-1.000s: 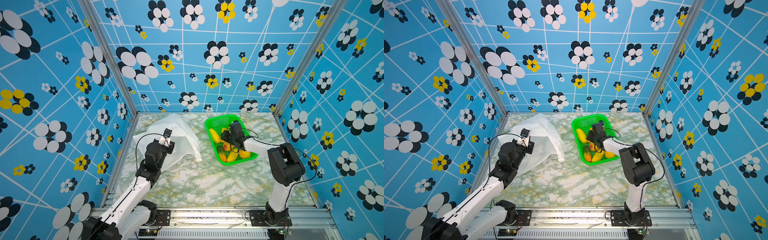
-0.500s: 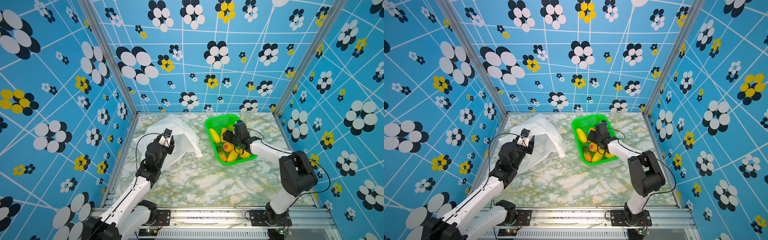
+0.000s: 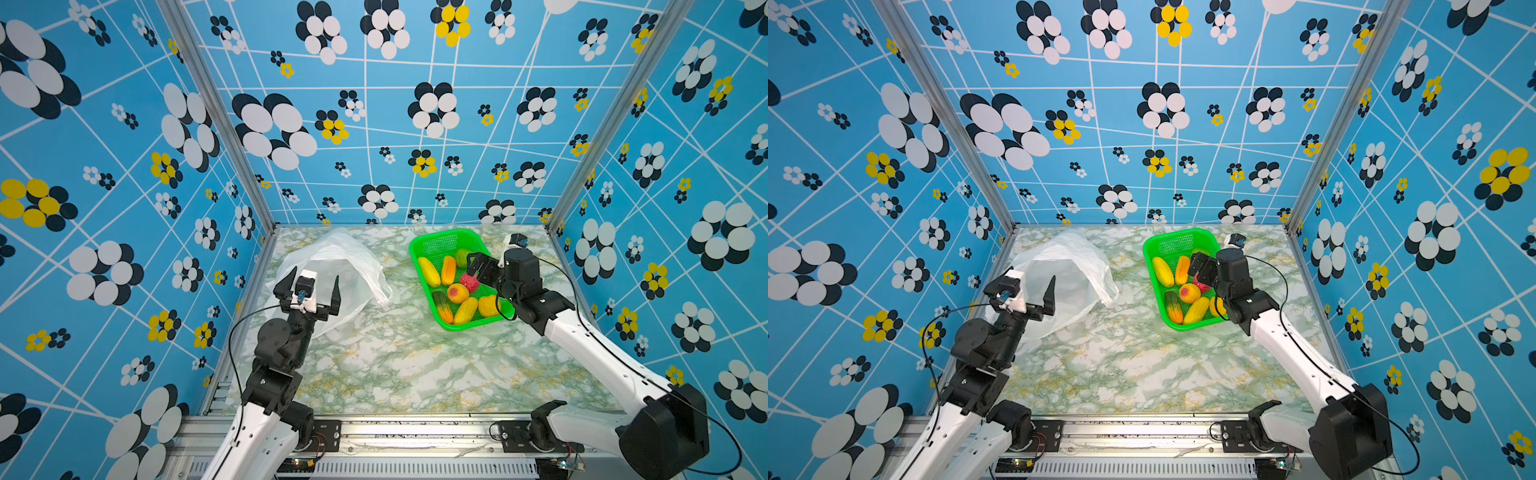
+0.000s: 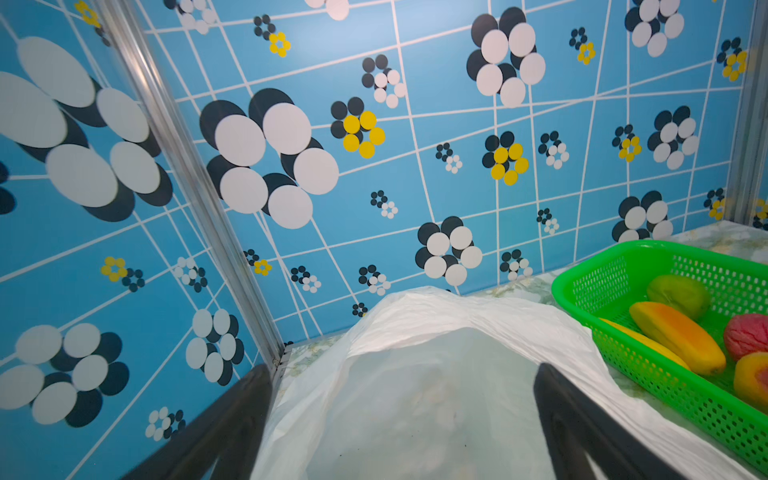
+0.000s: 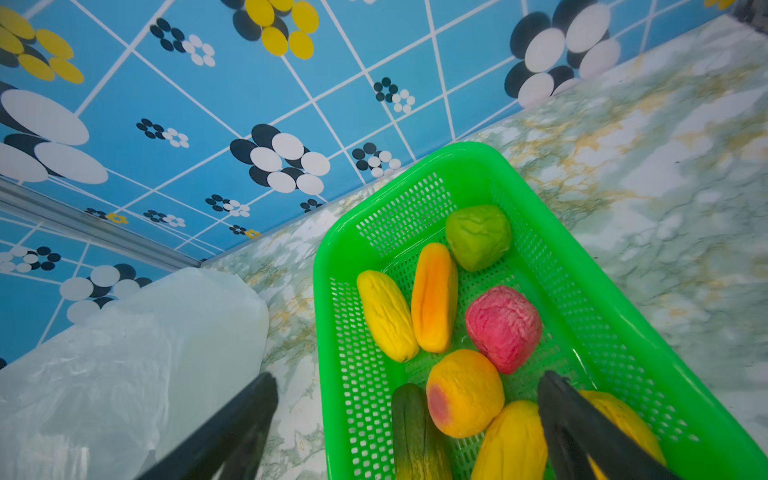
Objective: Untie the knot of the plastic bag and take out the fruit
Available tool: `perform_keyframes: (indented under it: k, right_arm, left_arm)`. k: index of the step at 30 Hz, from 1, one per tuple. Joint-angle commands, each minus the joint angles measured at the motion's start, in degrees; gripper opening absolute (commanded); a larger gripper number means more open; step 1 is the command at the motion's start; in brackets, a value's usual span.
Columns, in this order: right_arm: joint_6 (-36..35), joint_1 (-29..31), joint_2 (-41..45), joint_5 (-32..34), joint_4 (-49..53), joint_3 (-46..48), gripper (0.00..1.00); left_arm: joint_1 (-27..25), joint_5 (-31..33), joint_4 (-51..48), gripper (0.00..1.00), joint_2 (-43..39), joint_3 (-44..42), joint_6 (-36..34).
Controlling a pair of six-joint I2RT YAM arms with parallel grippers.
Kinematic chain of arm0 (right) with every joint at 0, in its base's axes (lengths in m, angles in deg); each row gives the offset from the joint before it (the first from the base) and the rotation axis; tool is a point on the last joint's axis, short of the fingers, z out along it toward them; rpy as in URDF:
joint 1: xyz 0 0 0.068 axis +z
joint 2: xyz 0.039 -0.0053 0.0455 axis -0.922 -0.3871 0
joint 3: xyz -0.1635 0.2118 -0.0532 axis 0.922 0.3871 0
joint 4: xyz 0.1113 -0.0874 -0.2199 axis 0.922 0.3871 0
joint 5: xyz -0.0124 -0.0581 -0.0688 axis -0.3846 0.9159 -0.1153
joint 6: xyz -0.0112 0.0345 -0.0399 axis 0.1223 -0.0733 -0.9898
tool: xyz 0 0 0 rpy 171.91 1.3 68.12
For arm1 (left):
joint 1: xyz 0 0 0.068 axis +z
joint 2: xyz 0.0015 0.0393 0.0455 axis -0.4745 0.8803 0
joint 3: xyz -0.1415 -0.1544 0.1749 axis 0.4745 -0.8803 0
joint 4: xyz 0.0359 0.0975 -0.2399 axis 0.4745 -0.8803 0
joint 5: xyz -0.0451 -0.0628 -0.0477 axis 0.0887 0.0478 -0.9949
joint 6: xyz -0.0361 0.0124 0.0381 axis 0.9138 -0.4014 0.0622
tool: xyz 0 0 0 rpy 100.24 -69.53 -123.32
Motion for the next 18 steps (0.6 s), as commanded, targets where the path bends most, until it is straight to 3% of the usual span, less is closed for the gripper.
perform_keyframes:
  k: [1, 4, 8, 11, 15, 18]
  right_arm:
    - [-0.44, -0.05, 4.43, 10.22, 8.50, -0.28, 0.99]
    - [-0.04, -0.15, 7.00, 16.73, 9.37, -0.11, 0.99]
    - [-9.34, -0.26, 10.68, 17.76, -1.28, 4.77, 0.99]
    - [-19.27, -1.67, 10.33, 18.49, -3.28, 5.11, 0.99]
    - [-27.73, -8.73, 8.69, 18.52, -9.18, 9.54, 0.99]
    - [-28.86, -15.06, 8.95, 23.51, -15.80, 16.88, 0.99]
  left_arm:
    - [-0.20, 3.27, 0.50, 0.99, -6.65, -6.20, 4.73]
    - [-0.16, 4.64, 1.93, 0.99, -12.00, -11.67, 5.68]
    - [0.25, 7.22, 4.66, 0.99, -11.38, -17.10, 4.40]
    - [1.37, 7.98, 5.53, 0.99, -6.05, -17.54, 3.28]
    - [2.75, 6.46, 6.88, 0.99, 2.85, -17.13, 1.67]
    - [2.98, 5.27, 5.16, 0.99, 9.19, -15.37, 0.82]
